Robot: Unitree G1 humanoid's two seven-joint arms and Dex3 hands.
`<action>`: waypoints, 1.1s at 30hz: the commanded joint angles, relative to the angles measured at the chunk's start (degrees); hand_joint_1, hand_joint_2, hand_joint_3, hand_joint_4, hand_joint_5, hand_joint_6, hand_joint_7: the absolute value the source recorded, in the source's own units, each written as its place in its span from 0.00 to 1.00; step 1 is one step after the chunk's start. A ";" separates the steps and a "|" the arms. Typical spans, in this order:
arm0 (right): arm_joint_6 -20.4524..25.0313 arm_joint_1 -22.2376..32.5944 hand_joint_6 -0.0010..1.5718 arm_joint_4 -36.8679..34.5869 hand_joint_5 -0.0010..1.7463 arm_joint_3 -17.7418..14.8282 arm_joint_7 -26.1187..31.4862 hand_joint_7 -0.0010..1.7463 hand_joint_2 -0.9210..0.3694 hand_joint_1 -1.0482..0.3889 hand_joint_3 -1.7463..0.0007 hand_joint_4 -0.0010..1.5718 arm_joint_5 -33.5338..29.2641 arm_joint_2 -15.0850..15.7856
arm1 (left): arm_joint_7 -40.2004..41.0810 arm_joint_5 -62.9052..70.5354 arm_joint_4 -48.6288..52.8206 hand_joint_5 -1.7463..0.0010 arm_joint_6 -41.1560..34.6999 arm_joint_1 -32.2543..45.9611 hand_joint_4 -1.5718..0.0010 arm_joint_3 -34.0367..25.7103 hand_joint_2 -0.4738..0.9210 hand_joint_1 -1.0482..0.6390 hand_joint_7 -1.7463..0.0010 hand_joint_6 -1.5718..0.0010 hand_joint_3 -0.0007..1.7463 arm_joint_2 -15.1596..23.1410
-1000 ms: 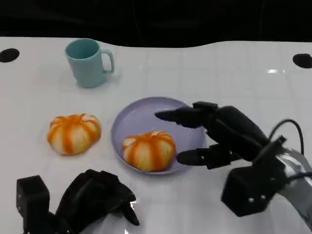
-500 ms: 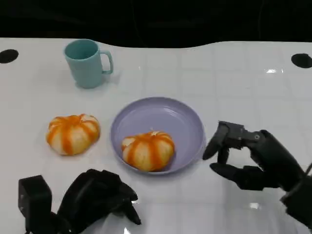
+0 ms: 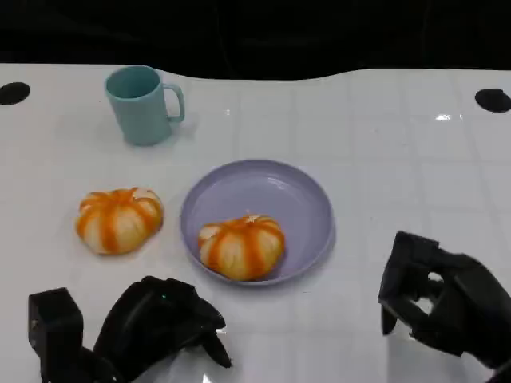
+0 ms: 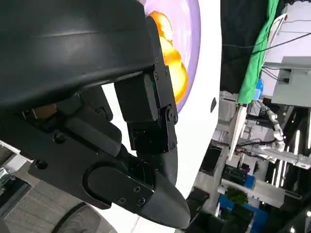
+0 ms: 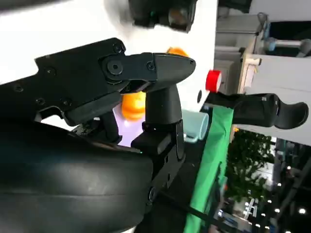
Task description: Grasp the bread from the table and place it into the plate.
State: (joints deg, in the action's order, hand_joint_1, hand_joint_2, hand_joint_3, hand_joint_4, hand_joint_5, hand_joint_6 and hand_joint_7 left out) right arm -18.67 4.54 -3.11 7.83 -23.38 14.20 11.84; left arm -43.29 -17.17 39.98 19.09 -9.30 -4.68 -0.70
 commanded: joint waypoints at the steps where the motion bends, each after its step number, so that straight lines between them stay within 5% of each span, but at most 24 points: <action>1: 3.62 2.38 0.37 1.67 1.00 -1.49 -1.98 1.00 0.00 0.34 0.82 0.47 3.77 -1.04 | -0.14 -0.21 -0.69 0.58 -0.41 0.91 0.11 -0.28 0.93 0.00 0.89 0.00 0.00 0.93; 33: 14.27 3.27 0.35 3.16 1.00 -5.53 -7.36 0.99 0.00 0.37 0.81 0.42 7.79 -4.51 | 2.42 -8.17 -10.07 0.63 -15.95 3.07 0.07 -3.80 0.76 0.04 0.87 0.00 0.00 -1.34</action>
State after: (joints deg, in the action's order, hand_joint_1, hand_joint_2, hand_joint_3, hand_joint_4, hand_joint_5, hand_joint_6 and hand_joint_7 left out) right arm -5.00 7.77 -0.66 3.46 -30.63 21.30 7.15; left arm -42.01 -24.28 31.21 4.79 -6.87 -7.62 -2.14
